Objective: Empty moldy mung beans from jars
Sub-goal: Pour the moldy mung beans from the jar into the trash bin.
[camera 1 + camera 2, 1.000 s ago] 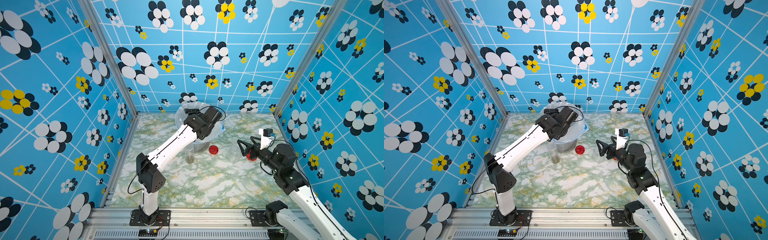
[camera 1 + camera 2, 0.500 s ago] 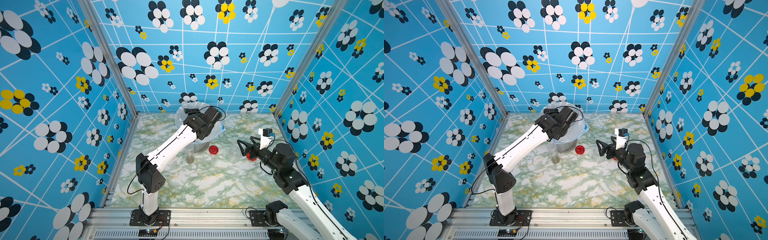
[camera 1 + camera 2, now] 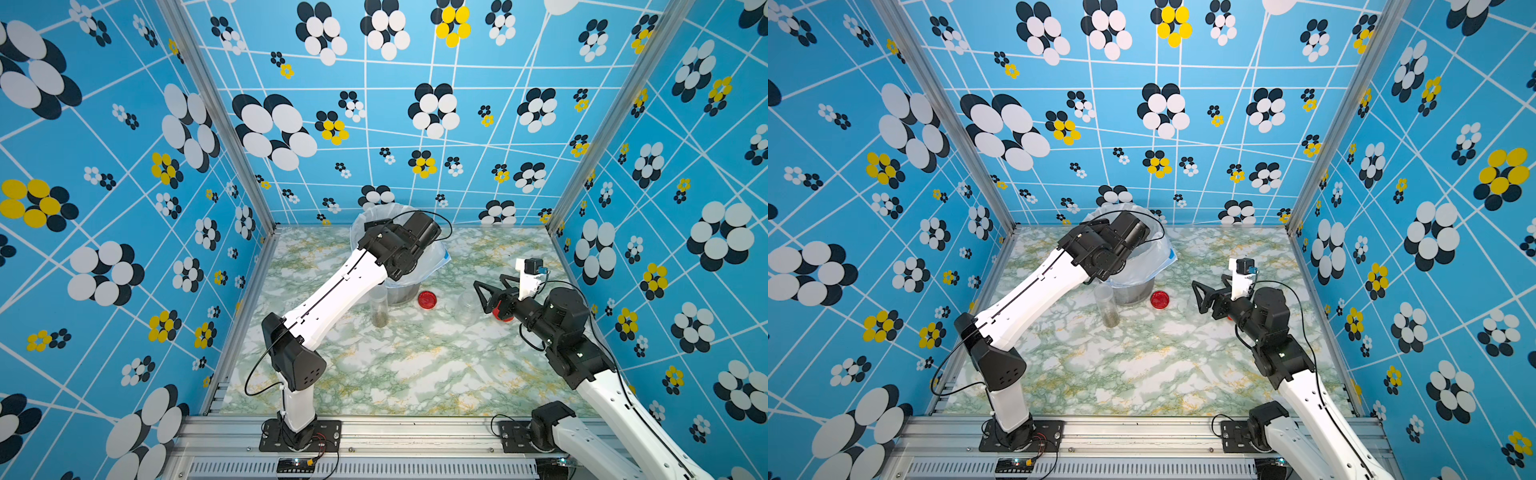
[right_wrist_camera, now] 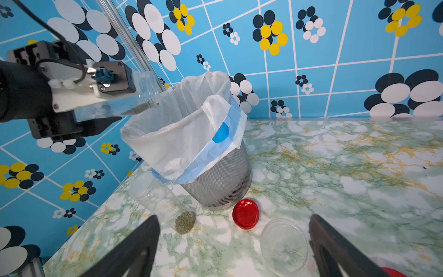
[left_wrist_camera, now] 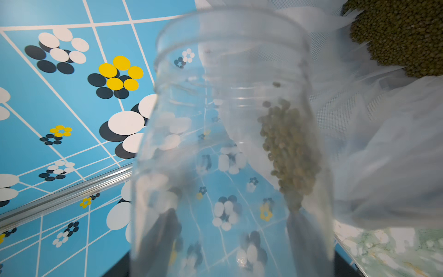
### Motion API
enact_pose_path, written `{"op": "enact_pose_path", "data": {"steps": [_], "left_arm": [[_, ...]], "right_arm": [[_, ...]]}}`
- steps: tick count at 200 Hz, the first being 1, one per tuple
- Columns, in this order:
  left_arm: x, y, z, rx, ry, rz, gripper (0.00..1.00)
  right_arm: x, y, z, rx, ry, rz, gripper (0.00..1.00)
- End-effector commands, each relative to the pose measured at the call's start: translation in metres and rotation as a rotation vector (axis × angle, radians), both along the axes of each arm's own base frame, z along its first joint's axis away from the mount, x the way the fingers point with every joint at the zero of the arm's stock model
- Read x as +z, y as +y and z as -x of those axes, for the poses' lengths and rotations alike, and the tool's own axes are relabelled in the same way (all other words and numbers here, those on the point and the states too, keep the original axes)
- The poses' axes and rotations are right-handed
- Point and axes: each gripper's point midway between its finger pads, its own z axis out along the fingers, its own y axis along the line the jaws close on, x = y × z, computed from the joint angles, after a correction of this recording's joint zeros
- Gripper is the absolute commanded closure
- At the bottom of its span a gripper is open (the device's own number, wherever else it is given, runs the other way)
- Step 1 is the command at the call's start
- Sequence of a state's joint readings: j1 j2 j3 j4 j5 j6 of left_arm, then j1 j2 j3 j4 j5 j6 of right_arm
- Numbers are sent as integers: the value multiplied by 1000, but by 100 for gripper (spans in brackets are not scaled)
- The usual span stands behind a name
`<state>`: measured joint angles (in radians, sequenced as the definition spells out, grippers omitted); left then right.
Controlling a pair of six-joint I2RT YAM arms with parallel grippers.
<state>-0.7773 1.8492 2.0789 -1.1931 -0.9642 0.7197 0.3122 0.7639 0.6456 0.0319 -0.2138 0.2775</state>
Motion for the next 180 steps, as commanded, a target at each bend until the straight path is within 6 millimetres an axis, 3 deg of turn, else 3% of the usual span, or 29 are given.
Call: {"op": "enact_pose_path", "data": {"steps": [1,35,66,96,153,180], "left_arm": [[-15,8,12,34,73,45,31],[-23,10,6,51,74,-17,31],[10,2,-1,35,-34,33,32],[22,-5,-6,9,-75,13,31],[-33,5,9,71,124,45,31],[-35,3,16,110,166,187,31]], "right_arm": [[-5,-1,0,-12,18,-7,1],[-6,-1,1,-11,18,-4,1],[-6,-2,2,-16,17,1,1],[-6,-2,2,-15,16,0,1],[-8,-4,2,-24,19,10,1],[-8,-4,1,-24,20,10,1]]}}
